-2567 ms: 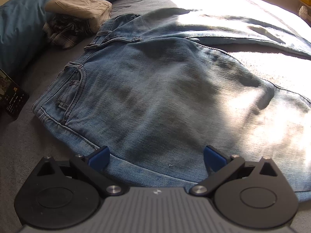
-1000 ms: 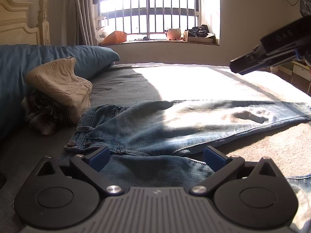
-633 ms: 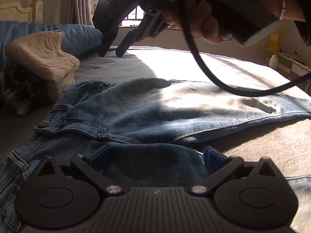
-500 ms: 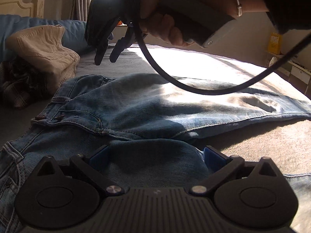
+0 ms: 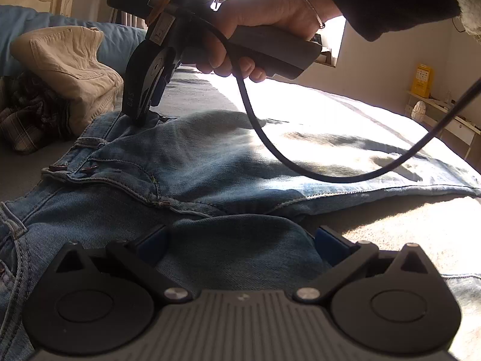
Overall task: Fold clothes
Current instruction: 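Lower the right gripper onto the jeans waistband beside the buttons, then close the right gripper on the jeans waistband edge beside the buttons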
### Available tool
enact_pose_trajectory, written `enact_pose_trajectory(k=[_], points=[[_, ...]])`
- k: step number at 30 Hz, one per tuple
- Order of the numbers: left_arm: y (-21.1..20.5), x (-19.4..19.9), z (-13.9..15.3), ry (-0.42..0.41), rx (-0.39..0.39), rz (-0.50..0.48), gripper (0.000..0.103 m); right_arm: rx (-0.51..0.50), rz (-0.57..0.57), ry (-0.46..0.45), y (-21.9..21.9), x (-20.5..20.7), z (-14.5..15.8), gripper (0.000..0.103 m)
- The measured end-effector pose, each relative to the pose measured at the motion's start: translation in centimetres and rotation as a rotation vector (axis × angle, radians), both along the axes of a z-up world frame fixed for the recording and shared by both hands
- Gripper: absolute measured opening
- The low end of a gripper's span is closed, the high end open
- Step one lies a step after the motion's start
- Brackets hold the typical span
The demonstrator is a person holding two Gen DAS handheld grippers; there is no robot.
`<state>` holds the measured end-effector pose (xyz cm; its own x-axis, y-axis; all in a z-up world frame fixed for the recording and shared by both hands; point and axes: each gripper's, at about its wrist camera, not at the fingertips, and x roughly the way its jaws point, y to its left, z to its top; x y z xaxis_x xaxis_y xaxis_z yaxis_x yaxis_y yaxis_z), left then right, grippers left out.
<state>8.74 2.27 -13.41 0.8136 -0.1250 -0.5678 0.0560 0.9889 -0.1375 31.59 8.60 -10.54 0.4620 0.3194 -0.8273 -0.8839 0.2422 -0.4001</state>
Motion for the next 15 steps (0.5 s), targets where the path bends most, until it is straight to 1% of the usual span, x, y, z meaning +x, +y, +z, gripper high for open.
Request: enact_pose_trajectory(k=[4, 6, 7, 8, 9, 13, 15], points=[[0.2, 0.1, 0.0, -0.001, -0.002, 0.0, 0.103, -0.071, 0.085, -0.009, 1.2, 0.0, -0.8, 0.032], [0.2, 0.2, 0.0, -0.001, -0.002, 0.0, 0.103, -0.077, 0.096, 0.001, 1.6, 0.0, -0.9, 0.025], [0.2, 0.2, 0.0, -0.002, -0.002, 0.0, 0.103, -0.076, 0.098, 0.007, 1.7, -0.1, -1.0, 0.018], [0.2, 0.1, 0.0, -0.002, -0.002, 0.0, 0.103, -0.071, 0.097, 0.007, 1.8, -0.1, -1.0, 0.008], [0.1, 0.1, 0.0, -0.003, -0.002, 0.0, 0.103, -0.051, 0.086, -0.001, 1.6, -0.1, -0.6, 0.007], [0.0, 0.0, 0.0, -0.003, 0.001, 0.0, 0.103, 0.072, 0.015, -0.003, 0.7, 0.4, 1.3, 0.006], [0.0, 0.1, -0.1, -0.001, 0.004, 0.0, 0.103, 0.09, 0.006, -0.017, 0.8, 0.3, 1.6, 0.006]])
